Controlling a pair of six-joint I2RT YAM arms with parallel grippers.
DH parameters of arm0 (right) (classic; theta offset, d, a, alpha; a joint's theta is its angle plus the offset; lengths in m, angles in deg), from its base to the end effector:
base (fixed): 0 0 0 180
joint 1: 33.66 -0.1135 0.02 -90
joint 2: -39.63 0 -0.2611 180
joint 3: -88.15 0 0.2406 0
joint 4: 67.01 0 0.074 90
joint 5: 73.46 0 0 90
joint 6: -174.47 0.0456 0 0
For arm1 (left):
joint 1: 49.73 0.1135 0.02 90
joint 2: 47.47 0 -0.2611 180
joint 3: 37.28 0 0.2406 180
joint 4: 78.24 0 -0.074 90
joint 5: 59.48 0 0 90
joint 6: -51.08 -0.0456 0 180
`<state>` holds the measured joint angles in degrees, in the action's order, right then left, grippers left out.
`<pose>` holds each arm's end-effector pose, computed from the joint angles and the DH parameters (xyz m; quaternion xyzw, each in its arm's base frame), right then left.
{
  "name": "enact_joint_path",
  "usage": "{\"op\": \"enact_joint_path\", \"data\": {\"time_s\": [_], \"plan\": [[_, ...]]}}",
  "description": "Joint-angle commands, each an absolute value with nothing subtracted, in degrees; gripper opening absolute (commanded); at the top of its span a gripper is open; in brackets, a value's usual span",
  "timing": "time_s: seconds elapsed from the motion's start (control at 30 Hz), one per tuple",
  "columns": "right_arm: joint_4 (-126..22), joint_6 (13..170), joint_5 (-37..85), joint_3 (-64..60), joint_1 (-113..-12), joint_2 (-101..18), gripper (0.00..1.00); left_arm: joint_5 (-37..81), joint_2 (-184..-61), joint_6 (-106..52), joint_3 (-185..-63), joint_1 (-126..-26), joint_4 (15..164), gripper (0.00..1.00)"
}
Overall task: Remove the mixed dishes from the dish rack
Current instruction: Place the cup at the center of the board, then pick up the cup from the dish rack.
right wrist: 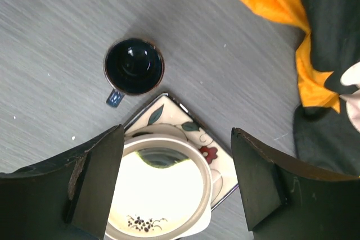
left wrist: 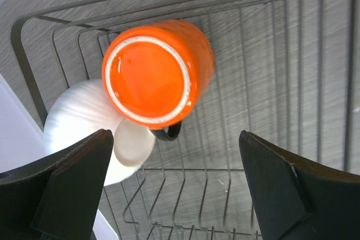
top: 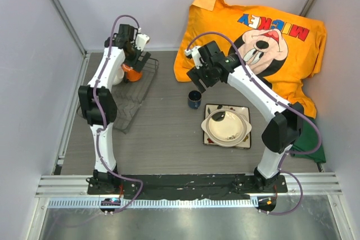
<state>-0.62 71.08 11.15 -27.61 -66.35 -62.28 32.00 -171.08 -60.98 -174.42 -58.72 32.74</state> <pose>0.3222 0.2017 0.3318 -0.3563 0.8764 0.0099 0.3237 0.4607 -0.0717 0.2887 0.2519 0.9211 0.0460 0.2933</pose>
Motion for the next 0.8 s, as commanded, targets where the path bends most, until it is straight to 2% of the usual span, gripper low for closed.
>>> {"op": "enact_joint_path", "data": {"time_s": [0.0,0.5,0.77], "plan": [[-2.8,70.8,10.4,-24.6,-66.7,-58.8,0.81,36.1,-173.9,-62.7,-179.9,-58.8,30.5,1.00],[-4.8,70.4,10.7,-18.0,-66.7,-55.1,0.81,34.9,-179.1,-61.9,-185.4,-57.3,30.5,1.00],[-5.0,70.4,10.7,-17.3,-66.7,-55.2,0.81,30.9,-174.5,-61.3,-176.7,-55.3,32.3,1.00]]}}
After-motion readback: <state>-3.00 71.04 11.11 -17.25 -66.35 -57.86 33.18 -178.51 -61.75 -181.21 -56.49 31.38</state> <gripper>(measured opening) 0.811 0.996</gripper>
